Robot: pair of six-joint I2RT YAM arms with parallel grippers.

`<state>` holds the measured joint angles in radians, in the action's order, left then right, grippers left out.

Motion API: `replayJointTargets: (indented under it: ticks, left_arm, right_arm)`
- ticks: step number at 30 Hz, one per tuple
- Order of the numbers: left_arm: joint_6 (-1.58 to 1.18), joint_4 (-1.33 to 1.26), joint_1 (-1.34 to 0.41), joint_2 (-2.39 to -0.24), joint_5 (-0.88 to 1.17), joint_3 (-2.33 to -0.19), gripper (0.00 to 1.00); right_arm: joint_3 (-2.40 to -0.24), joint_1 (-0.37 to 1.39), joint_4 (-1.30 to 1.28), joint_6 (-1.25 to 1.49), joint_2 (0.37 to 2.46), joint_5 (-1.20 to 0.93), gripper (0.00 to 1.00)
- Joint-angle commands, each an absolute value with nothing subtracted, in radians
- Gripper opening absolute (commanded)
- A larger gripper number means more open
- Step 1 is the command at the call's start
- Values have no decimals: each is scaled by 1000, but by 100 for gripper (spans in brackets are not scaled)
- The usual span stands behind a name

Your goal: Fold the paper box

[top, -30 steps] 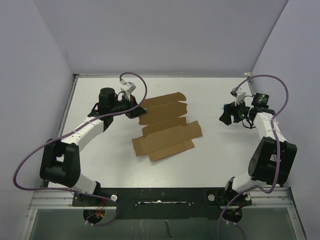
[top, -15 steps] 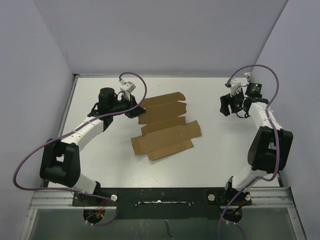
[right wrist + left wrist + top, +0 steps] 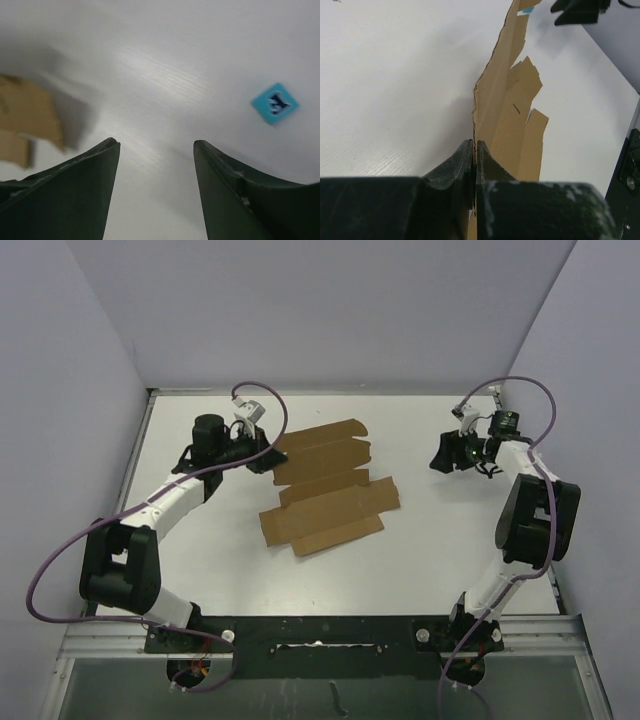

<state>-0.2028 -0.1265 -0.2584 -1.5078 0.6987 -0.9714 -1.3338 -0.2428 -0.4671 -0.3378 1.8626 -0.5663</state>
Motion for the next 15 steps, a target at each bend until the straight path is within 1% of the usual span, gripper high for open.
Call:
replayJointTargets:
  ticks: [1, 5, 8, 11, 13, 14, 15]
  left_arm:
    - [-288, -304, -219, -1494, 753, -975, 0]
    - [-330, -493, -215, -1469, 797, -896, 0]
    - [-308, -571, -219, -1445, 804, -855, 0]
    - [-287, -625, -222, -1436, 833, -832, 0]
    - [-262, -644, -222, -1432, 865, -821, 0]
    - [-248, -648, -222, -1429, 876, -818, 0]
    - [-235, -650, -220, -1425, 886, -814, 0]
  right_arm:
    - [-1179, -176, -431, -386, 1659, -1079, 61]
    - [-1018, -137, -236, -309, 1554, -1101, 64]
    - [-968, -126, -123, -267, 1530, -1127, 72]
    - [-927, -102, 25, -209, 1524, -1194, 76]
    - [-893, -109, 171, -93, 1537, -1195, 74]
    - [-894, -114, 195, -59, 1548, -1161, 72]
    - [-907, -117, 189, -43, 1556, -1115, 62]
